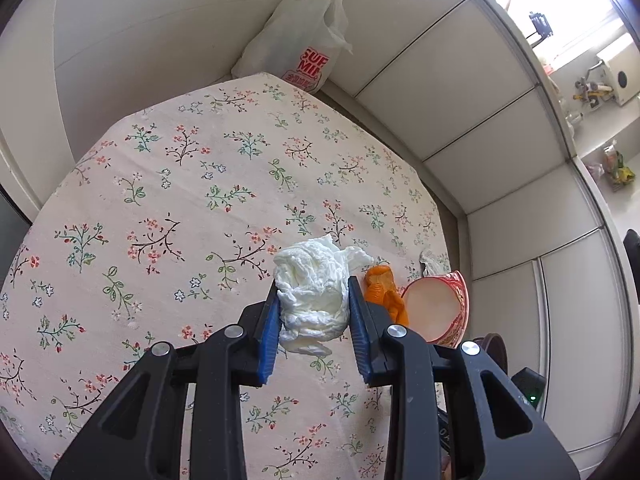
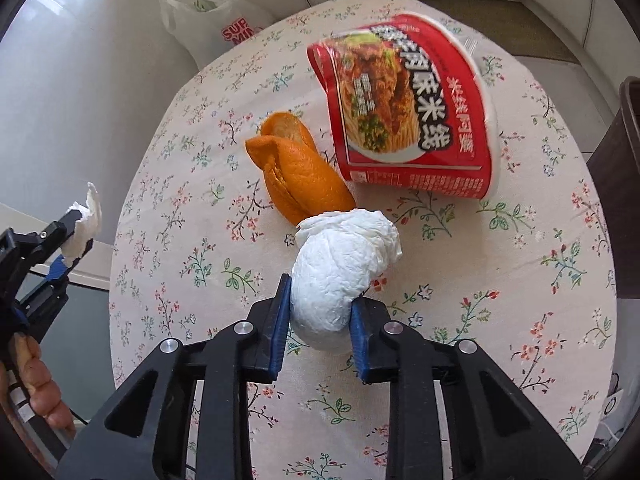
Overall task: Collect trash
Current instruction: 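Grasp the white plastic ball with the right gripper while the left holds the tissue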
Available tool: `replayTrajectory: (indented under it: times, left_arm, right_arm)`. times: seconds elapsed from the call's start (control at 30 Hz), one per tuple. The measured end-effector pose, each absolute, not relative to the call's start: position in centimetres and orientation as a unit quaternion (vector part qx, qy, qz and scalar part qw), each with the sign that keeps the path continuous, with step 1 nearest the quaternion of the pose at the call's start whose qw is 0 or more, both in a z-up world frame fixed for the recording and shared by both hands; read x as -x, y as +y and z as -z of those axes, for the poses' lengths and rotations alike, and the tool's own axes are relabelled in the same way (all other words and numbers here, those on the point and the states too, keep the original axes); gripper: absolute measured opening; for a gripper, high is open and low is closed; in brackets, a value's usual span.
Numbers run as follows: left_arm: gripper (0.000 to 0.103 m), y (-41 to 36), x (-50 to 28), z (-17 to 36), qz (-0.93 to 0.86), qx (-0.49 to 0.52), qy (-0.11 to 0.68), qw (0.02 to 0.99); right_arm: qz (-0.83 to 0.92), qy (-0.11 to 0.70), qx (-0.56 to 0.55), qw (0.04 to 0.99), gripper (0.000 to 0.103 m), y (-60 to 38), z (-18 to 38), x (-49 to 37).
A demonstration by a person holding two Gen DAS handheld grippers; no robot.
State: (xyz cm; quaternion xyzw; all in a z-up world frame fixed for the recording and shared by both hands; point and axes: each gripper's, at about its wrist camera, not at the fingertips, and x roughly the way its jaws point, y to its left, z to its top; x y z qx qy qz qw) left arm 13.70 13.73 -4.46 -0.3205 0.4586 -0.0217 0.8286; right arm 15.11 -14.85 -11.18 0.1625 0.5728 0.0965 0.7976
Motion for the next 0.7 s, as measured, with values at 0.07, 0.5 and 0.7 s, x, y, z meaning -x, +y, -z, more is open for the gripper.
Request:
replayTrajectory:
  times: [0.07,0.5,0.7]
  left_arm:
    - [0.031,13.5,-13.8,4.5,0.022,0.318,0.458,0.83]
    - [0.031,10.6,-14.3,4.7,0.045,0.291,0.461,0.837]
    - [0.031,8.9,-14.5,5.0,0.062,0.286,0.464,0.836]
  right_arm:
    - [-0.096,0.553,-0.162,0.812,0.025,-15.7,9.5,-14.9]
    - [0.058,0.382,-0.174,0.906,0.026,-30.5,-0.2,-13.6]
    - [0.159,0.362,-0.194,0.898,0.027,-37.9,0.0,-12.6]
